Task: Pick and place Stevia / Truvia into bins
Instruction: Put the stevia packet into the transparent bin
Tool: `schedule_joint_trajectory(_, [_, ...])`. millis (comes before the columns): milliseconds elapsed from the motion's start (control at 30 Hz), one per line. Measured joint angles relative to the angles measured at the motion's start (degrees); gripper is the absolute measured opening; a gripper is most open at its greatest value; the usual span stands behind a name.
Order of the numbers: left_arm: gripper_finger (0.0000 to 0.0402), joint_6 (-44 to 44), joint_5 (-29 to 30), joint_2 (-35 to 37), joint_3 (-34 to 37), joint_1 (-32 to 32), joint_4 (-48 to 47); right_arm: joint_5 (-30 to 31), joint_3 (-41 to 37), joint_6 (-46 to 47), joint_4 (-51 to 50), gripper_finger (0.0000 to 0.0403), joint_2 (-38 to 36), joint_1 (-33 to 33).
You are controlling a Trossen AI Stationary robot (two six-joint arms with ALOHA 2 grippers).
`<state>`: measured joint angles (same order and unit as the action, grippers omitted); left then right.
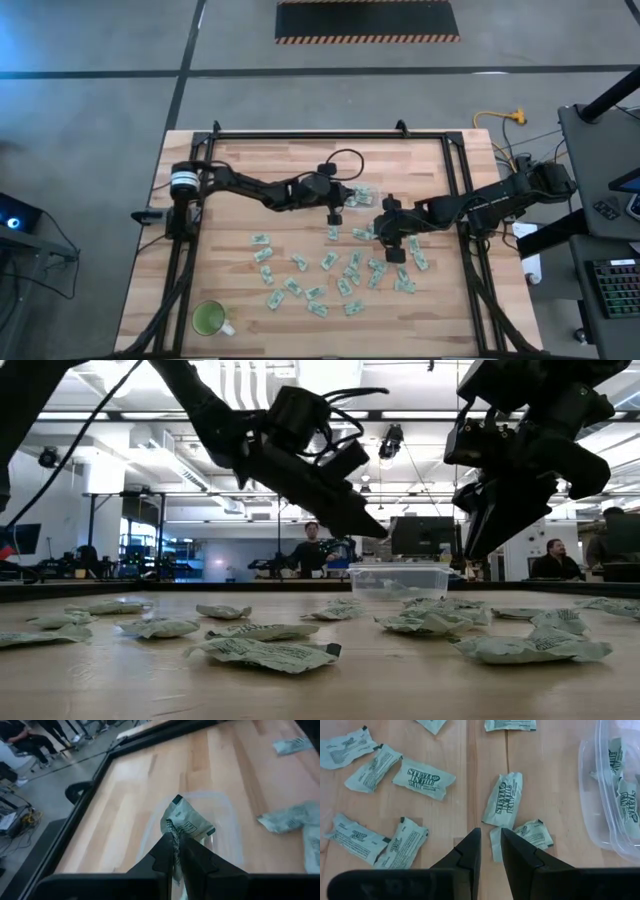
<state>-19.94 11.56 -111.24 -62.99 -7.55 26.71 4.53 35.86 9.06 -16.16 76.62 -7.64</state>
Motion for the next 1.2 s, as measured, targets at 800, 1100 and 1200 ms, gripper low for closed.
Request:
schedule_joint_trajectory(800, [0.0165,-0.6,2.27,6.98,0.1,1.31,-9.82,0.5,-1.44,24.49,-22.31,0.0058,-0.04,-0.18])
schedule_joint_trajectory(1100, [0.0165,3.21,2.25,12.74,0.79,1.75,-17.37,-1.6,-1.39,31.95,-25.34,0.006,-0.13,-2.99])
schedule_joint_trajectory(1200, [0.0165,3.28,2.25,12.79,1.12,1.81,-17.67,-1.99,-1.33,32.89,-25.77,0.0056,-0.13,-3.48])
